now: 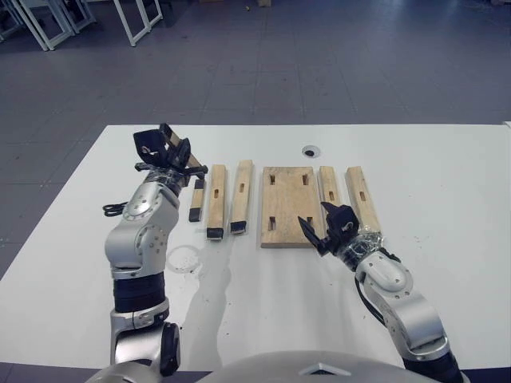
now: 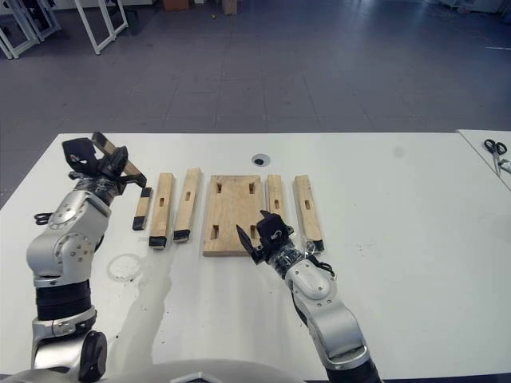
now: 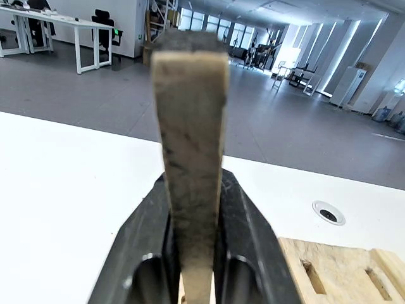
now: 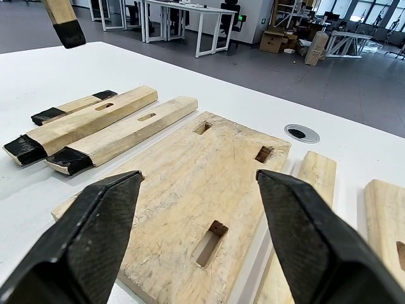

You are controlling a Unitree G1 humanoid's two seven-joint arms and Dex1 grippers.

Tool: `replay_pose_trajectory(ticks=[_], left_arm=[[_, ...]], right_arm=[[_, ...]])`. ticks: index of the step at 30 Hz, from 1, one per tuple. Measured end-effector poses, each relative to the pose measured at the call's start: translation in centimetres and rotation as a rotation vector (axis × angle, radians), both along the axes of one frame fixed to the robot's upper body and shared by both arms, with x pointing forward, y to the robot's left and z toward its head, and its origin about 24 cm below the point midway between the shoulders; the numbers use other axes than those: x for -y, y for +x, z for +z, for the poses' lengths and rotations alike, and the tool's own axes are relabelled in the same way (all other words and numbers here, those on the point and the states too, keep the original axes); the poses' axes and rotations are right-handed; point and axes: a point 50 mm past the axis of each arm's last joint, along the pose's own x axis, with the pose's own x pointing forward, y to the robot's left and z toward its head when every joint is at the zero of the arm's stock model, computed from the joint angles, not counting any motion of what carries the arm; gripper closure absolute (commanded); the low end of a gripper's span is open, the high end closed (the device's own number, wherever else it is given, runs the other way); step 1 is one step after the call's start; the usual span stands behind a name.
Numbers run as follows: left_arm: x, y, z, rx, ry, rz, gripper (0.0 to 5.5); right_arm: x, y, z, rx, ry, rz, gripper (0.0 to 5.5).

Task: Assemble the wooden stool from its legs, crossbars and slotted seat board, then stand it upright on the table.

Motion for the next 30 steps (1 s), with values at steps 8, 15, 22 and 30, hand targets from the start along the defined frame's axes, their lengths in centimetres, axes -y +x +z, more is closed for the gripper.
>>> replay_pose_trajectory(ticks=[8,15,22,30], left_arm=[[0.7,0.9,-4.4,-0.094,0.003,-0.001,5.09],[0.8,1.4,-4.4,-0.072,0.017,-0.006,5.09],[0.7,2.0,-6.0,-0.079,0.019,0.022,5.09],[1.6,2.1,-7.2,-0.086,0.132,0.015,5.09]], right_arm=[[-0.1,0.1,0.0,0.003,-0.01,0.001,2.18],[-0.2,0.2,0.1,0.004,-0.008,0.003,2.18],[-0.2,0.3,0.1,0.007,-0.009,0.006,2.18],[-0.2,0.4,0.2,0.013,-0.011,0.008,2.18]])
